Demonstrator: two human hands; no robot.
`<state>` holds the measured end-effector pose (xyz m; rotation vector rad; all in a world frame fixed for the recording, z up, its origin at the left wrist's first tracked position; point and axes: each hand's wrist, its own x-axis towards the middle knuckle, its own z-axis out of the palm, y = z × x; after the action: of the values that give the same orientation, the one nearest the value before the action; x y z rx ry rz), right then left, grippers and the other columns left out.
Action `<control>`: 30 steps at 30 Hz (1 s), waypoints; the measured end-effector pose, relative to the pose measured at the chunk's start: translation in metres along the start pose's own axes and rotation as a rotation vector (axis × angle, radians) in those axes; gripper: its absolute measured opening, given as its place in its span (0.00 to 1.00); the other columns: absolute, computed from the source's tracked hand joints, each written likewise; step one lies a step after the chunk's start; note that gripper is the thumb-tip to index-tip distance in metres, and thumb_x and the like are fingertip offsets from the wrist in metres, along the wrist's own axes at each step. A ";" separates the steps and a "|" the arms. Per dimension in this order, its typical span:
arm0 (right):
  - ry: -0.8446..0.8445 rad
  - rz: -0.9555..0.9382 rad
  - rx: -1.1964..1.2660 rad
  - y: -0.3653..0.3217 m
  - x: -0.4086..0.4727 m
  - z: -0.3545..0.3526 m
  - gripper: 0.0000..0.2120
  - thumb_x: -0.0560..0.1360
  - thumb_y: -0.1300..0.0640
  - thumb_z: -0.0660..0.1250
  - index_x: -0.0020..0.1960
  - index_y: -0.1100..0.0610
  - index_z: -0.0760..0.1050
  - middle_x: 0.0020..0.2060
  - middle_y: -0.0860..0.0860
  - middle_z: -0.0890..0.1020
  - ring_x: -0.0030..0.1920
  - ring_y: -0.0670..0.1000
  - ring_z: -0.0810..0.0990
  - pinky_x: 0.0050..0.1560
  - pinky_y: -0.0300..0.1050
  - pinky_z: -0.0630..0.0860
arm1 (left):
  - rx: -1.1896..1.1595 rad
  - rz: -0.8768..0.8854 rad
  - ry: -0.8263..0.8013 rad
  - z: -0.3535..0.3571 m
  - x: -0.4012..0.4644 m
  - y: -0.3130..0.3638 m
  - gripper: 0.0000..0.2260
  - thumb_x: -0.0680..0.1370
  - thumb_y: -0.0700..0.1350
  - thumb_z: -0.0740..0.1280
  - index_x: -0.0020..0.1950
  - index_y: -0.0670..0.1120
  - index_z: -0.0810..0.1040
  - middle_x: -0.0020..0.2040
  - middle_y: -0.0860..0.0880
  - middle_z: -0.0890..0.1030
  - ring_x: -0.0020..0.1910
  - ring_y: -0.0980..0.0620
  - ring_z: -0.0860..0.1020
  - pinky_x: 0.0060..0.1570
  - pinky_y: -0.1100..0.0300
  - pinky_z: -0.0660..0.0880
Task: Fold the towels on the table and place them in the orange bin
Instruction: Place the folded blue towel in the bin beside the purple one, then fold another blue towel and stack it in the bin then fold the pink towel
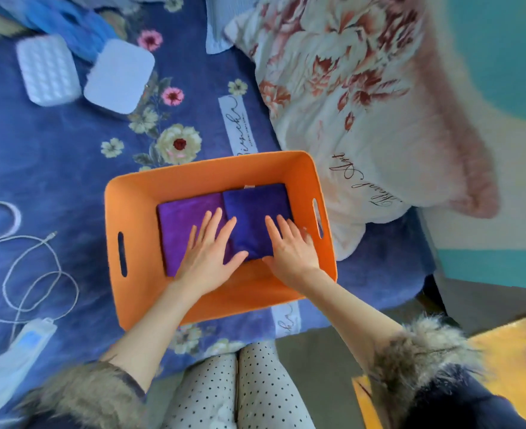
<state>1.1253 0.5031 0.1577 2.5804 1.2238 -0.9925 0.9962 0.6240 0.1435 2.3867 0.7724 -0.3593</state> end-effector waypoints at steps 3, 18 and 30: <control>0.106 0.050 0.046 -0.005 -0.039 -0.025 0.37 0.77 0.45 0.61 0.77 0.52 0.44 0.76 0.53 0.52 0.76 0.55 0.50 0.73 0.55 0.52 | -0.005 0.077 0.015 -0.029 -0.018 0.012 0.30 0.78 0.56 0.61 0.76 0.50 0.55 0.78 0.47 0.49 0.77 0.48 0.45 0.74 0.49 0.45; 0.548 0.928 0.447 0.006 -0.300 0.026 0.34 0.78 0.42 0.57 0.77 0.51 0.47 0.76 0.53 0.52 0.75 0.51 0.54 0.70 0.48 0.59 | 0.245 0.916 -0.195 -0.048 -0.074 0.149 0.35 0.71 0.63 0.48 0.71 0.45 0.67 0.72 0.44 0.66 0.73 0.43 0.62 0.69 0.45 0.60; 0.726 1.683 0.709 -0.110 -0.535 0.166 0.33 0.79 0.41 0.54 0.77 0.50 0.44 0.77 0.51 0.50 0.76 0.51 0.51 0.73 0.51 0.54 | 0.433 1.673 -0.480 0.054 -0.283 0.260 0.29 0.75 0.61 0.52 0.70 0.46 0.69 0.70 0.44 0.70 0.71 0.42 0.64 0.67 0.44 0.65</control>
<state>0.7153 0.1683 0.3711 2.9812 -1.5698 0.0023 0.9244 0.2962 0.3385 2.2674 -1.5897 -0.3091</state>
